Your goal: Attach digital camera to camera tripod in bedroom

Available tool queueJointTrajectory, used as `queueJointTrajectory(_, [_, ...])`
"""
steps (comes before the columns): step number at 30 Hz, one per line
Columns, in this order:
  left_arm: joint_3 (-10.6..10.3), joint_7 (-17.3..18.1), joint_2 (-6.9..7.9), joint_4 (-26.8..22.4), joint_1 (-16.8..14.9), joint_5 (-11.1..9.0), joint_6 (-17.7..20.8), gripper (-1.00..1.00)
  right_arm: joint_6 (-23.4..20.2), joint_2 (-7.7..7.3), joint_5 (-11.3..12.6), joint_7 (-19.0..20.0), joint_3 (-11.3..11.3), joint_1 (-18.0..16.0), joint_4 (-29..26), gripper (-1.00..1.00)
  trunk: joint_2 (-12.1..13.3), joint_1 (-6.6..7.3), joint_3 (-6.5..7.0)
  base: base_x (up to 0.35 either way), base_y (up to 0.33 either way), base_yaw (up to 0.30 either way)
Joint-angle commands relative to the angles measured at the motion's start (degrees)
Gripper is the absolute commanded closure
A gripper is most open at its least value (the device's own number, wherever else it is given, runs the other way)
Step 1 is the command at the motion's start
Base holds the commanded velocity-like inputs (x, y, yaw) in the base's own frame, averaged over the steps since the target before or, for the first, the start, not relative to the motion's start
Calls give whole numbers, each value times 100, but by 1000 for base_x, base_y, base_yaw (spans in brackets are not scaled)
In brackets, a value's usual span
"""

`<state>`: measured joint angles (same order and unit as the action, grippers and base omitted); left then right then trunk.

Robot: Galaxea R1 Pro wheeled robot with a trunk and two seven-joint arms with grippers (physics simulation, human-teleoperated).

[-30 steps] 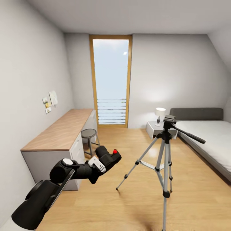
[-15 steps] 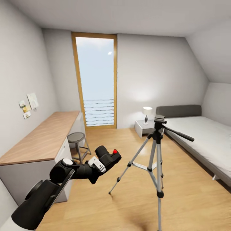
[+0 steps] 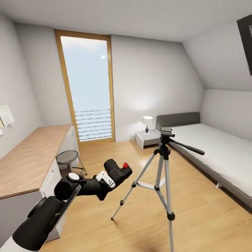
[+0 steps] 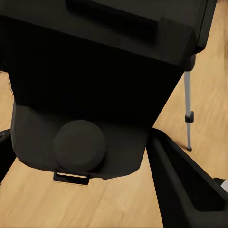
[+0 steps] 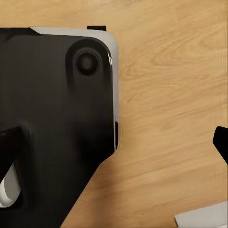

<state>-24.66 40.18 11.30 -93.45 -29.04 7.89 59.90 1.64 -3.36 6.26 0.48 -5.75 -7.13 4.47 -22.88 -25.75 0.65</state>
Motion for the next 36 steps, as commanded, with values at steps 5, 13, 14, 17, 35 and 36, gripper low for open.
queueJointTrajectory(5, [-4, 51, 3, -6, -5, 55, 10, 100, 17, 2, 59, 5, -49, -8, 19, -100, -4, -4, -2, 198, 90, -279])
queueJointTrajectory(13, [-4, 51, 1, -6, -5, 55, 10, 100, 20, 2, 59, 5, -49, -8, 19, -100, -4, -4, -2, 187, 121, -279])
queueJointTrajectory(14, [-4, 51, 0, -6, -5, 55, 10, 100, 20, 2, 59, 5, -49, -8, 19, -100, -4, -4, -2, 190, 133, -279])
queueJointTrajectory(17, [-2, 51, 1, -6, -4, 55, 10, 100, 21, 2, 59, 5, -49, -8, 19, -100, -4, -4, -2, 211, 154, -279])
queueJointTrajectory(35, [-4, 51, 2, -6, -4, 55, 10, 100, 21, 2, 59, -4, -49, -8, 19, -100, -4, -4, -2, 80, 39, -124])
queueJointTrajectory(36, [-4, 51, 1, -6, -5, 55, 10, 100, 21, 2, 59, -4, -49, -8, 19, -100, -4, -4, -2, 7, 1, -4])
